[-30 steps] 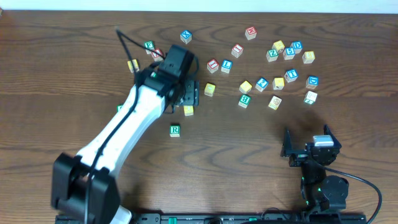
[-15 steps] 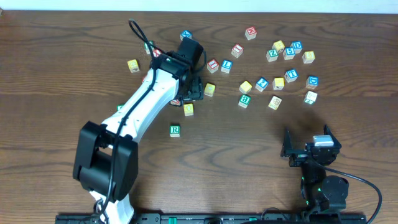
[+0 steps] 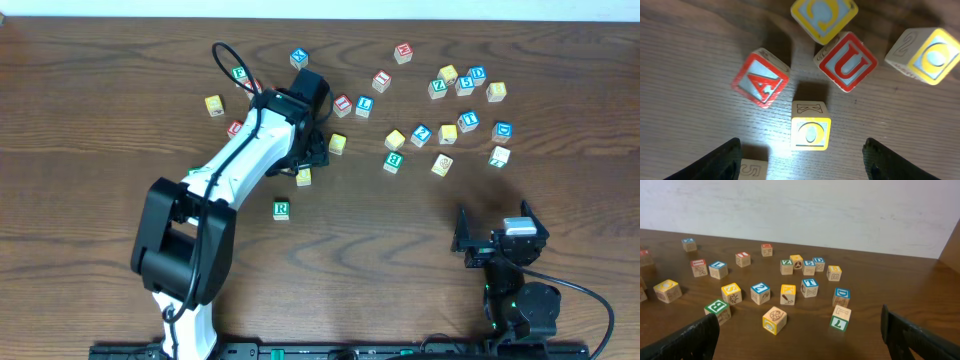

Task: Spell out ROBOT
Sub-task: 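Open the left gripper to release R and move to yellow O block, then lower the left gripper onto the yellow O block and grasp it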

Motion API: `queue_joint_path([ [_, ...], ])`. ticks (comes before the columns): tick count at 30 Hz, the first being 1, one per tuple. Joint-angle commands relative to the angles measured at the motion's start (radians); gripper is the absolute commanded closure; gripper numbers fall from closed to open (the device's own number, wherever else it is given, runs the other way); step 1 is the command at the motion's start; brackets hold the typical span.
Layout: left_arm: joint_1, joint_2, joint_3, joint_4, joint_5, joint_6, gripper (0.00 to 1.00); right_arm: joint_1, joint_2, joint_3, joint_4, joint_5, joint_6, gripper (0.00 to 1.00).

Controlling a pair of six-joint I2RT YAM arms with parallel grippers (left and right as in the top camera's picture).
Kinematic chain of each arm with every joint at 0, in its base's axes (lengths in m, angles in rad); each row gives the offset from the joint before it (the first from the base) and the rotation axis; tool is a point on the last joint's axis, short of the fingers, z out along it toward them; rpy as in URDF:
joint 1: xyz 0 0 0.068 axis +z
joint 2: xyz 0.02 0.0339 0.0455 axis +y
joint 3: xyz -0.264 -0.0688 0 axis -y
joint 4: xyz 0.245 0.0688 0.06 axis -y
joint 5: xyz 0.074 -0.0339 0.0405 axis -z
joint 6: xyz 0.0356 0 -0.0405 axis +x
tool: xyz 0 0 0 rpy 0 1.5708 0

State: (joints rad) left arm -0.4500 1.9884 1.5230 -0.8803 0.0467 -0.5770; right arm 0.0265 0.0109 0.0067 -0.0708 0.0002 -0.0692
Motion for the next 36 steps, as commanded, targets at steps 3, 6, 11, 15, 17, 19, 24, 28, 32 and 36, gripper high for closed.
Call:
queue_joint_path([
  [3,-0.002,0.039,0.024,-0.005,0.032,-0.012,0.24,-0.006,-0.004,-0.001,-0.004,0.009,0.009,0.01],
  [6,-0.002,0.04,0.024,-0.004,0.032,-0.013,0.24,-0.006,-0.004,-0.001,-0.004,0.009,0.009,0.01],
  [11,-0.002,0.044,0.024,-0.002,0.032,-0.012,0.24,-0.006,-0.004,-0.001,-0.005,0.009,0.009,0.01],
  [15,-0.002,0.053,0.024,-0.002,0.033,-0.012,0.24,-0.006,-0.004,-0.001,-0.004,0.009,0.009,0.01],
  [17,-0.002,0.062,0.024,-0.002,0.034,-0.011,0.24,-0.006,-0.004,-0.001,-0.004,0.009,0.009,0.01],
  [19,-0.002,0.073,0.024,0.002,0.05,0.001,0.24,-0.006,-0.004,-0.001,-0.004,0.009,0.009,0.01],
  [24,-0.002,0.097,0.024,0.015,0.058,0.019,0.24,-0.006,-0.004,-0.001,-0.004,0.009,0.009,0.01],
  [28,-0.003,0.097,0.024,0.029,0.077,0.032,0.25,-0.006,-0.004,-0.001,-0.004,0.009,0.009,0.01],
  [32,-0.011,0.097,0.024,0.034,0.096,0.049,0.25,-0.006,-0.004,-0.001,-0.004,0.009,0.009,0.01],
  [36,-0.014,0.099,0.024,0.037,0.095,0.053,0.25,-0.006,-0.004,-0.001,-0.004,0.009,0.009,0.01],
])
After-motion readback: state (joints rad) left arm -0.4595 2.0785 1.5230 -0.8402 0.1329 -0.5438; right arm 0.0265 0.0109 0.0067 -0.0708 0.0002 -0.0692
